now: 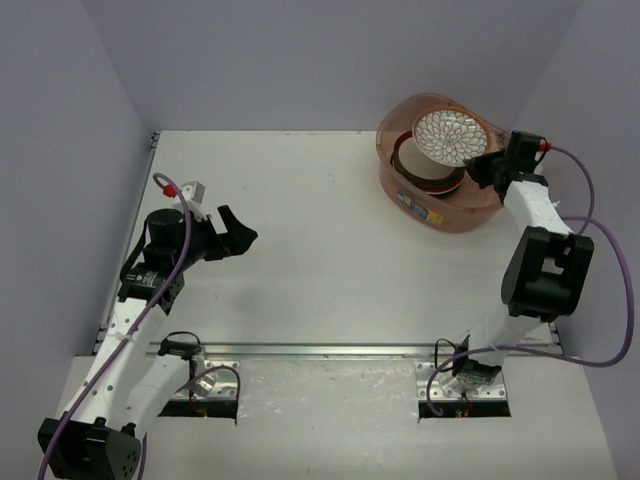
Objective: Place the plates into the plastic bin on the countertop
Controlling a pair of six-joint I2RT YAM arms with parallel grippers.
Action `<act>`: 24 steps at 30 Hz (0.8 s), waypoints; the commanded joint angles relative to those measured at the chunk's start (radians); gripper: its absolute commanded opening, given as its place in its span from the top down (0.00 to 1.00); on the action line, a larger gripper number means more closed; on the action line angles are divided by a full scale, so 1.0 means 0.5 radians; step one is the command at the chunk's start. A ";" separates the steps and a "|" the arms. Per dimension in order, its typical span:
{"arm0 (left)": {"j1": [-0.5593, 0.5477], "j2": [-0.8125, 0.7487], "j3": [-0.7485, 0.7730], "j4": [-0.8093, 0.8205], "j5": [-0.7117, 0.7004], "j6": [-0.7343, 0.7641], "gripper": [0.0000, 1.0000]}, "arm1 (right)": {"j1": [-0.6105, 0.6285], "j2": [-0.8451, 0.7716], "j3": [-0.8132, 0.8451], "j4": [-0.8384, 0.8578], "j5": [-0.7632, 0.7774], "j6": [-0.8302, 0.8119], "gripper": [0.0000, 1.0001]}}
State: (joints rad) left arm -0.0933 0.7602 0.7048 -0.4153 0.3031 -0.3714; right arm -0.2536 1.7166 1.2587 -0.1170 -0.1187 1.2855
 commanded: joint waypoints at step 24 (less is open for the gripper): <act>-0.025 -0.011 0.014 0.064 -0.008 0.013 0.00 | 0.085 0.534 0.532 0.105 -0.277 -0.177 1.00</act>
State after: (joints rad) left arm -0.0937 0.7666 0.7048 -0.4153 0.3027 -0.3714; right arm -0.2192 1.9939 1.4095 -0.1526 -0.1818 1.2061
